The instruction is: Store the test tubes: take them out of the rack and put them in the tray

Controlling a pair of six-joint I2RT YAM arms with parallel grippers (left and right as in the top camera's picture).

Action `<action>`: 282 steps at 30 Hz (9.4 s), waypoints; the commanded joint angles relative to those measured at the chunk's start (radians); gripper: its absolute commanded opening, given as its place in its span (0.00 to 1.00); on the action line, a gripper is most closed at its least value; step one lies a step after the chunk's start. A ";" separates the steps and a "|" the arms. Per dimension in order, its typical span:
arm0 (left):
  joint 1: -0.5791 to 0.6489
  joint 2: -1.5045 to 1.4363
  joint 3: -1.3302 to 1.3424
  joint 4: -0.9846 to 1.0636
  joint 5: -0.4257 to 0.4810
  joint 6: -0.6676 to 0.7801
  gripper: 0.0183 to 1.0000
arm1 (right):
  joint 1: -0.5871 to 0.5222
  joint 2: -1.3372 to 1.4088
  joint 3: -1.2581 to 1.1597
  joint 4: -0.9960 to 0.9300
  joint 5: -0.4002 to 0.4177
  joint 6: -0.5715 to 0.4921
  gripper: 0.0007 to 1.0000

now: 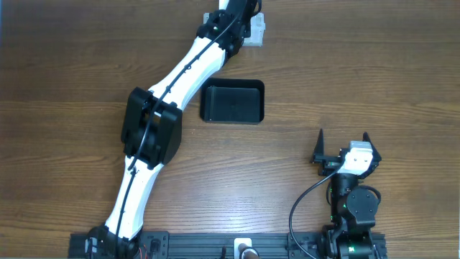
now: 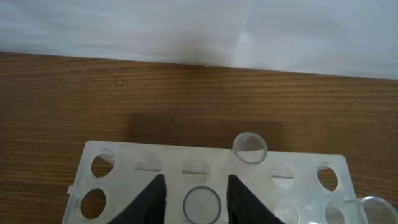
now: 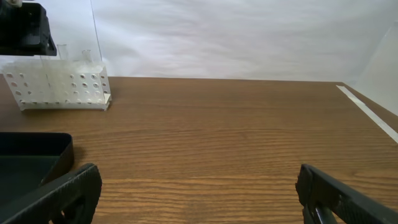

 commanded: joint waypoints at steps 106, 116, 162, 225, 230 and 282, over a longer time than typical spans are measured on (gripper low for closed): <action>-0.123 -0.198 -0.368 -0.478 0.079 -0.180 0.07 | -0.007 -0.010 -0.009 0.000 -0.007 -0.001 0.99; -0.121 -0.202 -0.368 -0.471 0.061 -0.180 0.33 | -0.007 -0.010 -0.009 0.000 -0.007 -0.001 0.99; 0.386 -1.542 -1.474 0.525 0.399 0.295 1.00 | -0.007 -0.010 -0.009 0.000 -0.007 -0.001 0.99; 0.471 -2.423 -2.147 0.373 0.513 0.292 1.00 | -0.008 -0.010 -0.009 0.000 -0.007 -0.001 0.99; 0.471 -2.423 -2.147 0.373 0.513 0.292 1.00 | -0.008 -0.010 -0.009 0.000 -0.007 -0.001 0.99; 0.471 -2.423 -2.147 0.373 0.513 0.292 1.00 | 0.262 1.427 1.033 -0.039 -0.114 0.237 0.99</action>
